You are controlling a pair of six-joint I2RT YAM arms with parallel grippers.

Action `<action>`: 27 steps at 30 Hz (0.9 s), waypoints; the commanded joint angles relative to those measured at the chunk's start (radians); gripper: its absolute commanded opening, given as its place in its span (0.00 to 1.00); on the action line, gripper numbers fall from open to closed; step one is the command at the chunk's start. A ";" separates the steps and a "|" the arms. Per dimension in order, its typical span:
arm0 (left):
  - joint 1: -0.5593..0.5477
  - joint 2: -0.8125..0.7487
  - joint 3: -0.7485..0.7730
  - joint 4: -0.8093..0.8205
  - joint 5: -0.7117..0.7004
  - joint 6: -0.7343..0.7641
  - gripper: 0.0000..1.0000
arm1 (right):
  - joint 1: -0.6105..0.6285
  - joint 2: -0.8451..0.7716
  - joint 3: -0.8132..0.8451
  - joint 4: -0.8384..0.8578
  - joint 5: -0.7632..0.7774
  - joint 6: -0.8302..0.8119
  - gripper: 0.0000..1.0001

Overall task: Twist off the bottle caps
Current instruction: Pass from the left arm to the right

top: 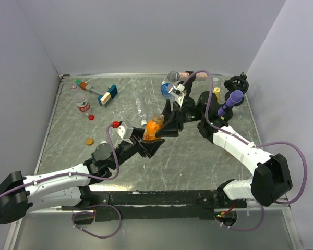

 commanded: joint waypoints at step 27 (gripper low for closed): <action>-0.004 -0.362 0.041 -0.474 0.028 -0.032 0.97 | -0.013 -0.095 0.108 -0.709 0.088 -0.806 0.16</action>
